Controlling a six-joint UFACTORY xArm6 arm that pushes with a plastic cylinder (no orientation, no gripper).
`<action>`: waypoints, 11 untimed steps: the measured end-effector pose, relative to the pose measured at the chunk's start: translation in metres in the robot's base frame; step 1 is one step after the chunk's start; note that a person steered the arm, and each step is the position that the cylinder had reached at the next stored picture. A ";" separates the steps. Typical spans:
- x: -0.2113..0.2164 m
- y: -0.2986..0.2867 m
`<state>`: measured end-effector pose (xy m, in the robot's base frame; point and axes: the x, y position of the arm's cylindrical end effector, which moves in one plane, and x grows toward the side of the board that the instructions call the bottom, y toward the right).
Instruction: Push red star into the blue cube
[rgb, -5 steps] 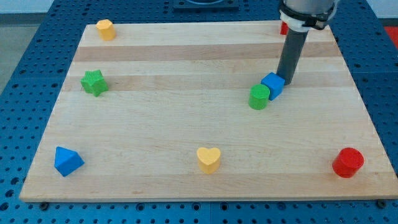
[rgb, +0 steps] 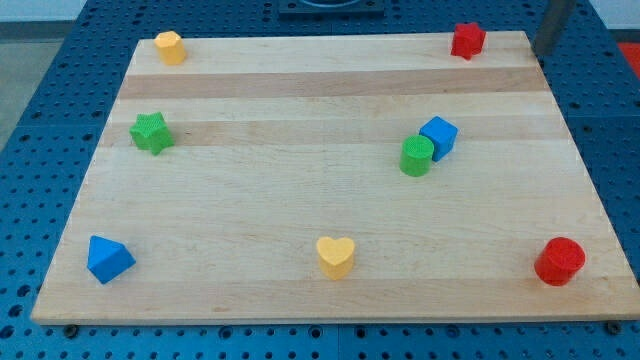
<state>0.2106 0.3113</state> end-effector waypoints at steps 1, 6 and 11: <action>-0.020 -0.024; -0.009 -0.155; 0.044 -0.150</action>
<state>0.2551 0.1608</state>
